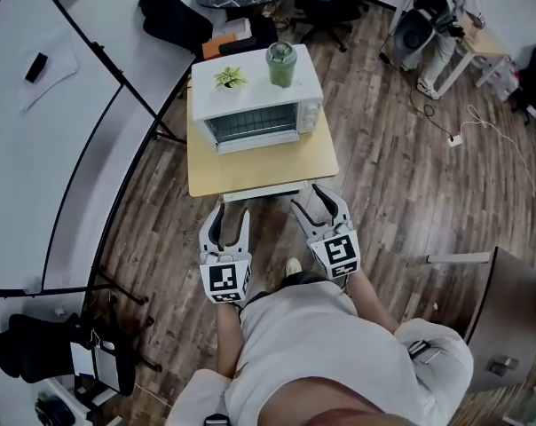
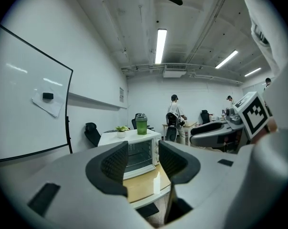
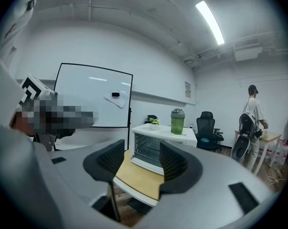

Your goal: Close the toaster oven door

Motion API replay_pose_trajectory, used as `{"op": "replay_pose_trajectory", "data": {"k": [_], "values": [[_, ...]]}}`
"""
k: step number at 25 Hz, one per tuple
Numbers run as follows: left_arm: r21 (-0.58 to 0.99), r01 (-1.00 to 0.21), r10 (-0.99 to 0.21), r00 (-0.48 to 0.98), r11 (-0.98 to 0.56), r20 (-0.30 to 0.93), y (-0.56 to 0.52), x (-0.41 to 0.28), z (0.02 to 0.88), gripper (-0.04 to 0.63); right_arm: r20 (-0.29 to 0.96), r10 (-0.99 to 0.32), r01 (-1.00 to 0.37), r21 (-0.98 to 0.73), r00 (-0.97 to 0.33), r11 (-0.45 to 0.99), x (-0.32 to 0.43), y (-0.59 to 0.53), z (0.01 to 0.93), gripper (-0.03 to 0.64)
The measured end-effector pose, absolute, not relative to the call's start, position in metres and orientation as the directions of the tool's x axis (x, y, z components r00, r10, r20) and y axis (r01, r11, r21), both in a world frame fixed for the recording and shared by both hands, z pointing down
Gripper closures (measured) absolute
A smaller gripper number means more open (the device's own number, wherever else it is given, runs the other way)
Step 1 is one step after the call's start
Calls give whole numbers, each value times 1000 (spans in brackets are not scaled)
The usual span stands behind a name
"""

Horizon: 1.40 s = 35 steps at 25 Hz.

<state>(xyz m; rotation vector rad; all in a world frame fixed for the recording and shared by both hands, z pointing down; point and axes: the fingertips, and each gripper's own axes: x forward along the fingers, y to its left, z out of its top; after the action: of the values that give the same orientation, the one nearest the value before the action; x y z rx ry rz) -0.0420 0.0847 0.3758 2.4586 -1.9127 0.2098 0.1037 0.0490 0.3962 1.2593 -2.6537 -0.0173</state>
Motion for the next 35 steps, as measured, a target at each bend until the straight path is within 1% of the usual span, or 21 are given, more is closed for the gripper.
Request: {"op": "replay_pose_trajectory", "data": {"k": [6, 15, 27, 35], "values": [[-78, -973, -970, 208, -218, 123, 66, -34, 374, 403, 174, -743, -741, 91, -646, 665, 109, 26, 395, 383], [-84, -975, -971, 193, -206, 138, 43, -34, 376, 403, 181, -734, -736, 71, -655, 673, 108, 0, 399, 383], [-66, -968, -963, 232, -243, 134, -2, -52, 384, 399, 194, -757, -758, 87, -624, 647, 91, -40, 402, 385], [-44, -960, -950, 267, -277, 160, -45, -76, 396, 395, 226, -772, -778, 86, -593, 623, 70, -77, 412, 385]]}}
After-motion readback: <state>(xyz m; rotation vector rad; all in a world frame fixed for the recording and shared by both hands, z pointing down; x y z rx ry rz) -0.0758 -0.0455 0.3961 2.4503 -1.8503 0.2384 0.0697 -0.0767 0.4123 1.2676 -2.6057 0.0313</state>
